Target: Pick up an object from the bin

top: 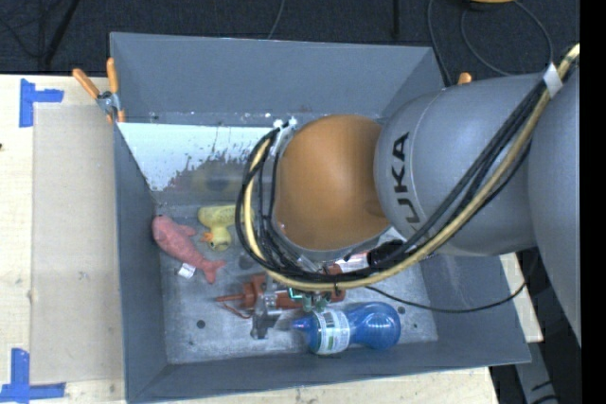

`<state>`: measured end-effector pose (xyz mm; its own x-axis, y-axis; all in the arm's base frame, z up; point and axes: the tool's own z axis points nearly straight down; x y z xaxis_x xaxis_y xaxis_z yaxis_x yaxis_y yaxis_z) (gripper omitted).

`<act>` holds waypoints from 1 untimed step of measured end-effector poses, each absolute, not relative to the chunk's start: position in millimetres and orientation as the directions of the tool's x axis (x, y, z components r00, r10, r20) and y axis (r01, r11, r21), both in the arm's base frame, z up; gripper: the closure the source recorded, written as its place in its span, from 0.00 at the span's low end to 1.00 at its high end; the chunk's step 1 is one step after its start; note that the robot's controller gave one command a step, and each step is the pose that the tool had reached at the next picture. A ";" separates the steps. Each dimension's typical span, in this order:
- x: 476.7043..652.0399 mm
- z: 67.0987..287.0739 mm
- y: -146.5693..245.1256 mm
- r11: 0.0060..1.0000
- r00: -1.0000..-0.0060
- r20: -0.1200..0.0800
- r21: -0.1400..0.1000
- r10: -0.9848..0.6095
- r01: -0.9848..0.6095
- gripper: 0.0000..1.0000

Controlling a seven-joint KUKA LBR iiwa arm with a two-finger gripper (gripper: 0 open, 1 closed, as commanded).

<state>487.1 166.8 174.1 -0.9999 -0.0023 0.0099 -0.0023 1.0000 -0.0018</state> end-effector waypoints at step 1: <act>489.2 177.6 166.0 1.000 -1.000 0.003 0.000 0.002 0.002 0.00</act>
Offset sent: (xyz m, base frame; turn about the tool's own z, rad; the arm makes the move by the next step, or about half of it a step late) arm 0.0502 -0.0793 -0.1041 -0.0580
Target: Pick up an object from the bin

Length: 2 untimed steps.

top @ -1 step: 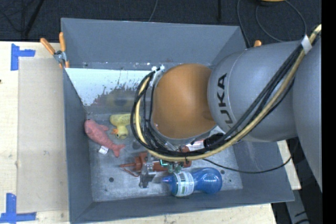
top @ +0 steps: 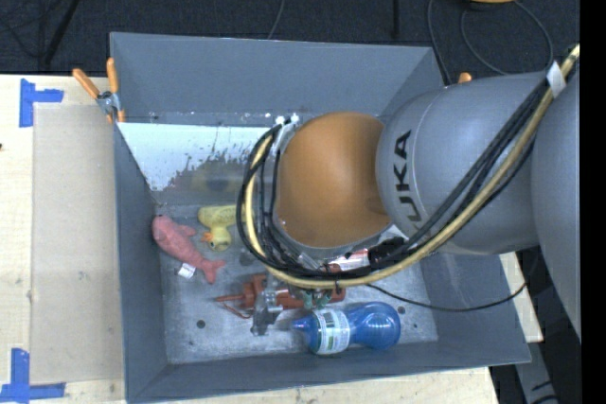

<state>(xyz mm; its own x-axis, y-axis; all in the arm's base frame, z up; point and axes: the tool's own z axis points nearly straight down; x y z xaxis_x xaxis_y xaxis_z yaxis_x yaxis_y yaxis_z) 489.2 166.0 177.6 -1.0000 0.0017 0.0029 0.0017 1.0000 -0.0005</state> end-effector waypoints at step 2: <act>531.1 101.8 101.6 0.998 -0.998 0.006 -0.001 -0.070 -0.070 0.00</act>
Offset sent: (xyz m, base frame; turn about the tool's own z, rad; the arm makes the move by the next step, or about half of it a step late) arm 0.0539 -0.0725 -0.0438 -0.1013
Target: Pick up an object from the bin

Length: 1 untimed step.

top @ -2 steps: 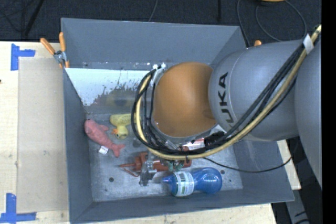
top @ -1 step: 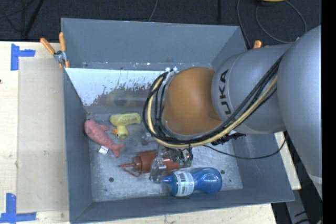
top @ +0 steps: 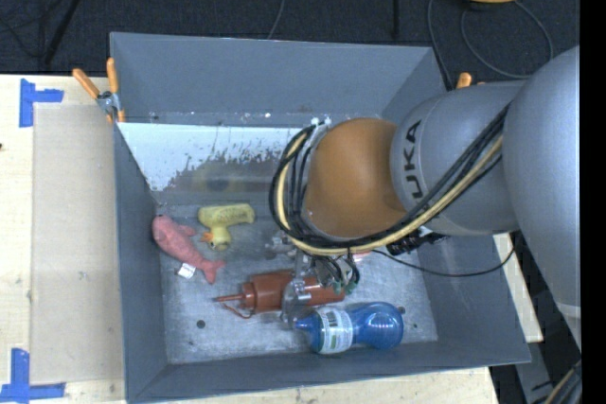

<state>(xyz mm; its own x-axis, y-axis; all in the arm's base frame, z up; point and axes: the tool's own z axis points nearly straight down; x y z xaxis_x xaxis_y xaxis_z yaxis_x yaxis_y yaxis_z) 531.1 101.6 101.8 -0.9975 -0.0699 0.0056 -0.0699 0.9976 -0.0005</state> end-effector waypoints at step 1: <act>548.7 138.8 81.2 0.984 -0.984 -0.002 0.000 -0.179 -0.179 0.00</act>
Offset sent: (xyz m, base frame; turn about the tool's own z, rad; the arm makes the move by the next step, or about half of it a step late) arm 0.0056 -0.0118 -0.0318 -0.0443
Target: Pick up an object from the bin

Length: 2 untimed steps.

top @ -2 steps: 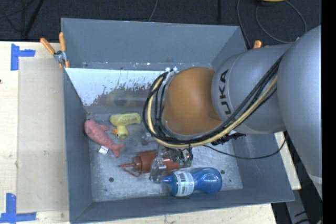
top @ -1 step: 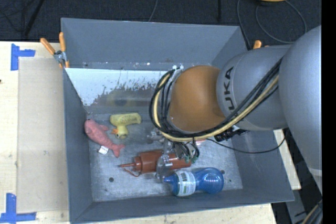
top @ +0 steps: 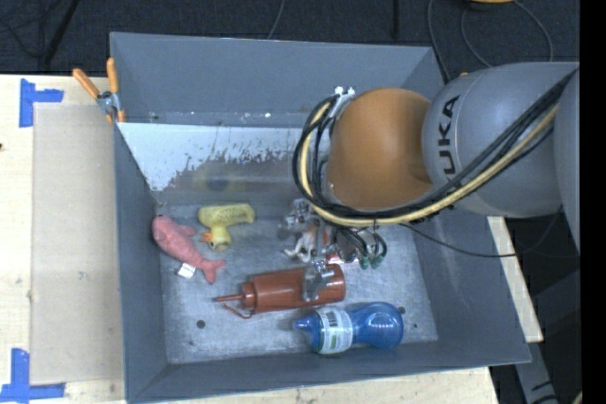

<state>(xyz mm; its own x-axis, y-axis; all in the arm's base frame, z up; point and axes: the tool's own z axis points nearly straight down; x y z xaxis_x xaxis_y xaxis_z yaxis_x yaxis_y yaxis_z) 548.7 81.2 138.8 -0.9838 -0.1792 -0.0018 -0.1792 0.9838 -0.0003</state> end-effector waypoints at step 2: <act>545.7 74.4 100.1 0.966 -0.966 -0.005 -0.003 -0.257 -0.257 1.00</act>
Offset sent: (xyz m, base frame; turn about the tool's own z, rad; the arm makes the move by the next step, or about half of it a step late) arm -0.0062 0.0204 -0.0688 -0.0855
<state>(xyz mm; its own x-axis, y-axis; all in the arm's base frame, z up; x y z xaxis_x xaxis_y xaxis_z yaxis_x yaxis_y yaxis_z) 545.7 100.1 74.4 -0.9664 -0.2571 -0.0051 -0.2571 0.9664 -0.0025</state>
